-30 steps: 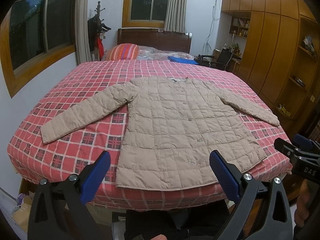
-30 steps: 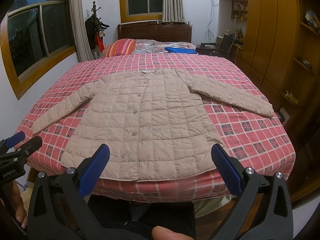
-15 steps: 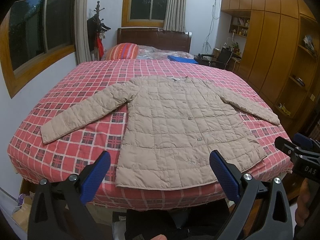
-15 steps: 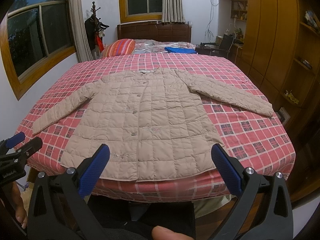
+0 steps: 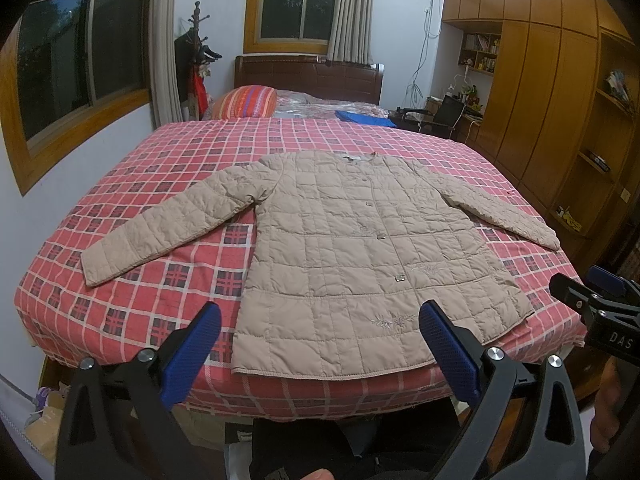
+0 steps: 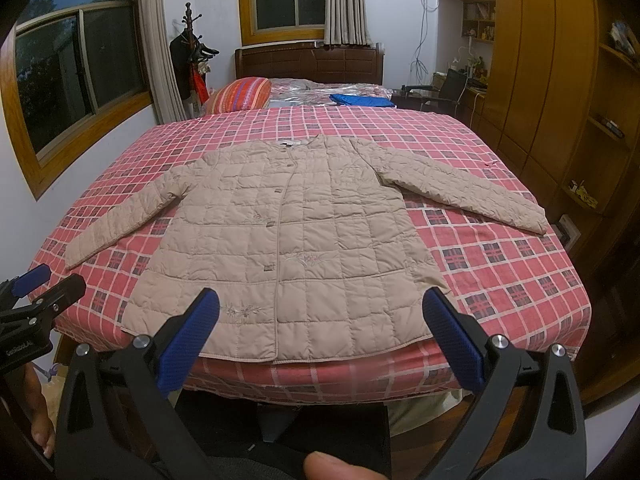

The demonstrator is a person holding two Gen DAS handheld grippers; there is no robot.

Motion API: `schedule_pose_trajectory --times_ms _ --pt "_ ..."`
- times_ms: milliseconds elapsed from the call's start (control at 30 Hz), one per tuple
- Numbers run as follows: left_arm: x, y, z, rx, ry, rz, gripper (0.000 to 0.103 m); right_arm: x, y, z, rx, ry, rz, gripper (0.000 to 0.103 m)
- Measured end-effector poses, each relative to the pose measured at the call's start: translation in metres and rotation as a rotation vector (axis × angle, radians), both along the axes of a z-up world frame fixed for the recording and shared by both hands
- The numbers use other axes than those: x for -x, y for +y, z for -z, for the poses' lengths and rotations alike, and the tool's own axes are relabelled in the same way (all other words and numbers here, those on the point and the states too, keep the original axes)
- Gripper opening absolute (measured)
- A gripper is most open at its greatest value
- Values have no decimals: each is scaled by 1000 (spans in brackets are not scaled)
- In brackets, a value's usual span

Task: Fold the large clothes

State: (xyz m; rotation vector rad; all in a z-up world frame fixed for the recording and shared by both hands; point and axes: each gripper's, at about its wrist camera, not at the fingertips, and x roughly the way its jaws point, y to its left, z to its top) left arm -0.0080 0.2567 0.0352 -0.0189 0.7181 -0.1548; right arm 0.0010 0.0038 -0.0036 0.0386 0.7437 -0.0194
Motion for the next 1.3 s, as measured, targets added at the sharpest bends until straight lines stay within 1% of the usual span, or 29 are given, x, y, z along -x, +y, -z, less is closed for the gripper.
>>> schedule_pose_trajectory --times_ms 833,1300 --pt "-3 1 7 3 12 0 99 0 0 2 -1 7 0 101" --pt "-10 3 13 12 30 4 99 -11 2 12 8 33 5 101"
